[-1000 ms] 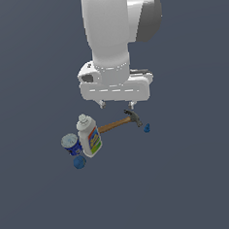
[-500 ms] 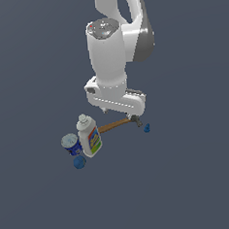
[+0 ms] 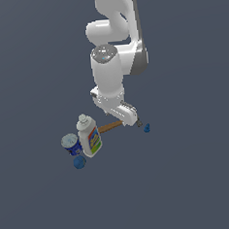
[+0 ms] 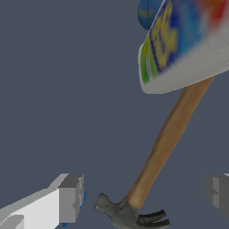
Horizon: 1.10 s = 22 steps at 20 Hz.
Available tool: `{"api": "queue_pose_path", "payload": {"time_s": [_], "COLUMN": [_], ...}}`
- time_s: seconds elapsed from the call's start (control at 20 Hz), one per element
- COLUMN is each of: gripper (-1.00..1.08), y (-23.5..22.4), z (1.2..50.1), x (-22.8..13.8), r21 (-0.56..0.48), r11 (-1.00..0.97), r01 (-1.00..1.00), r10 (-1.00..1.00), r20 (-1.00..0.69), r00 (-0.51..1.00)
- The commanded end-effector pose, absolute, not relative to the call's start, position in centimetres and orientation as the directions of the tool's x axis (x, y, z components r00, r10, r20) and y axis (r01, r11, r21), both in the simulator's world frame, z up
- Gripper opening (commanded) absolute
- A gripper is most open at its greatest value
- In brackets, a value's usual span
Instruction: Pick up a designated object from a clutter of objects.
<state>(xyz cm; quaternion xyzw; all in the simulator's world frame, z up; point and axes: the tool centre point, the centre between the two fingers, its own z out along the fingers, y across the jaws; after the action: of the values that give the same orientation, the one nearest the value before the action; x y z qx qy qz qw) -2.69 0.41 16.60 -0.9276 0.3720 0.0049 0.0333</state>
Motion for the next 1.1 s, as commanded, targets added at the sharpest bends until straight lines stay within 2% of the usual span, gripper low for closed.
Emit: {"api": "queue_pose_path", "payload": {"time_s": [0.0,0.65,1.05], "gripper": [1.00,1.00,1.00], "y": [0.2,-1.4,-2.2], "z": [15.1,8.8,7.0], "x": [-3.5,-8.4,-10.3], "r21": [-0.052,-0.012,-0.002], "r11": [-0.664,-0.340,-0.218], "r01": [-0.746,-0.940,-0.976], "r10": [-0.745,-0.940,-0.976], "r20": [-0.037,-0.022,-0.005], "r00": [0.666,0.341,0.218]}}
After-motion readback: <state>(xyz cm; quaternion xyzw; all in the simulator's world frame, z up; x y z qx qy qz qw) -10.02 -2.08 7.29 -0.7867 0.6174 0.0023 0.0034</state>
